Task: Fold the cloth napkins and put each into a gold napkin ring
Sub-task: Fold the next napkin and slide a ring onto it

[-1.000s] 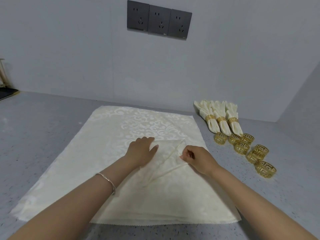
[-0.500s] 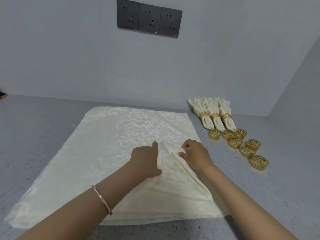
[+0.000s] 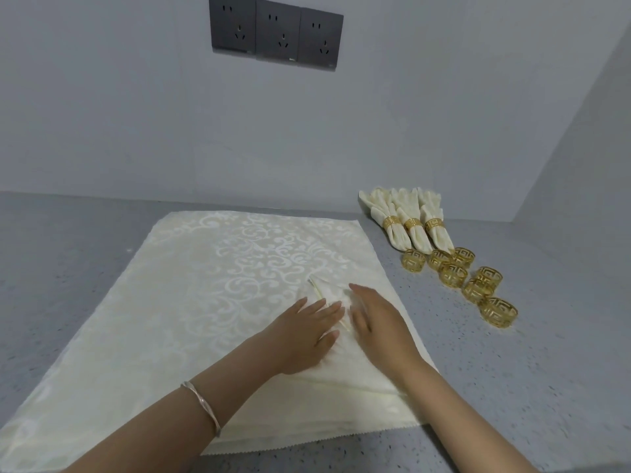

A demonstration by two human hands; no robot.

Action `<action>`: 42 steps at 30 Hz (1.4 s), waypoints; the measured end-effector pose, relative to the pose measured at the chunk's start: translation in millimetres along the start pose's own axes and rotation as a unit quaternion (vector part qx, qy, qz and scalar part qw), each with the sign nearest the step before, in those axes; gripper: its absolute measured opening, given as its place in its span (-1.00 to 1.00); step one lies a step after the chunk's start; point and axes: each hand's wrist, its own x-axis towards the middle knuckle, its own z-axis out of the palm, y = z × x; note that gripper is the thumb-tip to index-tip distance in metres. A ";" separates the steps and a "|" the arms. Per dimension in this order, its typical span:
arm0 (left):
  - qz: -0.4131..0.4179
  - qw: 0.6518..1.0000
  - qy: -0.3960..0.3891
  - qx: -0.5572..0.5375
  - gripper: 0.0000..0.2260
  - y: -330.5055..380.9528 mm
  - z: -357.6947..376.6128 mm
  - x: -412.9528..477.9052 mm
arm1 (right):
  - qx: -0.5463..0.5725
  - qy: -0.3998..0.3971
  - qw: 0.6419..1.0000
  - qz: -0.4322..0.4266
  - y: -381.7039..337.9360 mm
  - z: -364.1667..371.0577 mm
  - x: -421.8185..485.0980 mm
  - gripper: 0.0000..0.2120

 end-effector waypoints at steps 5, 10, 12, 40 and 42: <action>0.004 1.000 0.000 -0.007 -0.54 -0.5 1.9 -1.2 | -0.052 -0.111 0.992 -0.041 0.7 -10.5 -48.7 -0.48; 0.005 1.000 0.001 -0.001 -0.53 -1.6 3.7 -1.9 | -0.077 -0.124 0.987 -0.072 16.7 -25.9 -82.9 -0.41; 0.008 1.000 0.004 -0.001 -0.52 -2.1 5.1 -1.7 | -0.087 -0.116 0.986 -0.084 19.1 -31.7 -91.4 -0.47; 0.017 0.997 0.029 -0.070 -0.29 -44.2 -33.9 -42.1 | -0.192 -0.057 0.972 -0.122 -6.0 -31.4 -71.6 -0.69; -0.002 0.987 0.075 -0.139 -0.39 -48.2 -31.3 -32.8 | -0.181 -0.038 0.977 -0.102 -7.5 -31.4 -67.7 -0.69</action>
